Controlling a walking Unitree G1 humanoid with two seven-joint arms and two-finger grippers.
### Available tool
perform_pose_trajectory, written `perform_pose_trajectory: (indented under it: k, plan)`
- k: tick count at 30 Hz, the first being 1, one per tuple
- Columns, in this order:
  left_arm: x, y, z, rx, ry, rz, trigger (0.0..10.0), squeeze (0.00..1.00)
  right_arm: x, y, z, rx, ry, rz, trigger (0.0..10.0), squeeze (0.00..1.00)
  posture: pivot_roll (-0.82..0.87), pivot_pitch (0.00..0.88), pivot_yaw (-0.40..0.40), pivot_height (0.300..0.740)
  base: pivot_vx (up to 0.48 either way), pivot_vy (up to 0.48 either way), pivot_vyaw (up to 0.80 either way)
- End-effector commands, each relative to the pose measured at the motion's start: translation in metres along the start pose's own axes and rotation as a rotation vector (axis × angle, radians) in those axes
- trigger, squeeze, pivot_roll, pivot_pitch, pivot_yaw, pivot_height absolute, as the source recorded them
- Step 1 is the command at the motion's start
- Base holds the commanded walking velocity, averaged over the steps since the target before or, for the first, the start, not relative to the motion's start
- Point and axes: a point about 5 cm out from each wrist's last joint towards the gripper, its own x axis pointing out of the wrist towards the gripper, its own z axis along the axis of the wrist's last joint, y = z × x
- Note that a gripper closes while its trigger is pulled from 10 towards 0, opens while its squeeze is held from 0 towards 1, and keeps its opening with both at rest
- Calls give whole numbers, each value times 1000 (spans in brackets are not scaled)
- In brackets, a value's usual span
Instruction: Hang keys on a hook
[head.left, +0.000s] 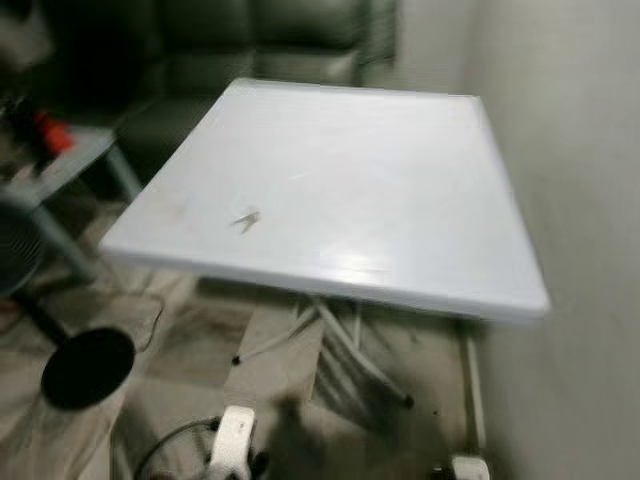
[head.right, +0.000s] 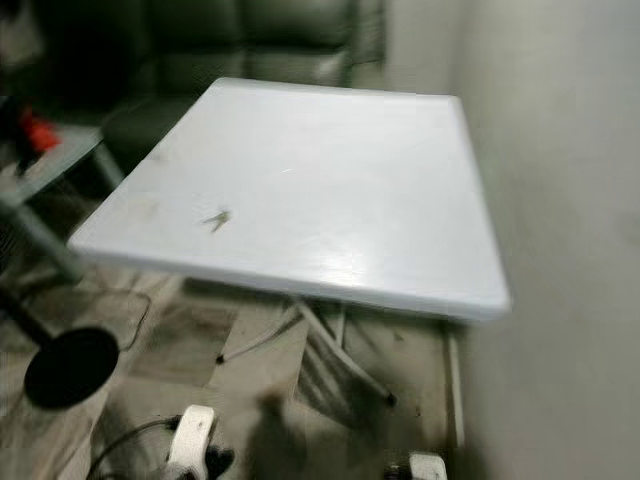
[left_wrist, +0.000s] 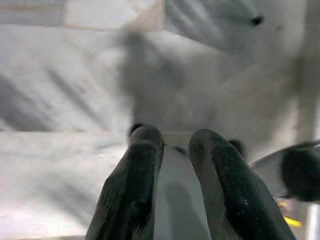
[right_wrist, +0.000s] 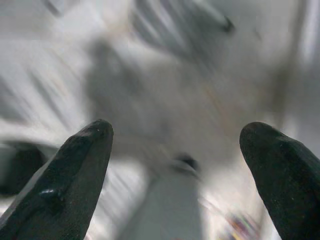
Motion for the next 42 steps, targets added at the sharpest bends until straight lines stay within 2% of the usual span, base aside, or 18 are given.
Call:
perform_pose_trajectory:
  k: [1, 10, 42]
  plan:
    - [4, -9, 10, 16, -30, -24, 10000, 0, -6, -11, -13, 21, 44, -38, 10000, 0, -123, 0, 22, 740, 0, 0, 0]
    - [3, -10, 10, 17, -37, -31, 10000, 0, -6, -11, -15, 12, 50, -40, 10000, 0, -123, 0, 18, 740, 0, 104, 0]
    - [4, -11, 10, -6, -45, -37, 10000, 0, -7, -12, -17, 15, 44, -38, 10000, 0, -120, 0, 11, 740, 0, 466, 0]
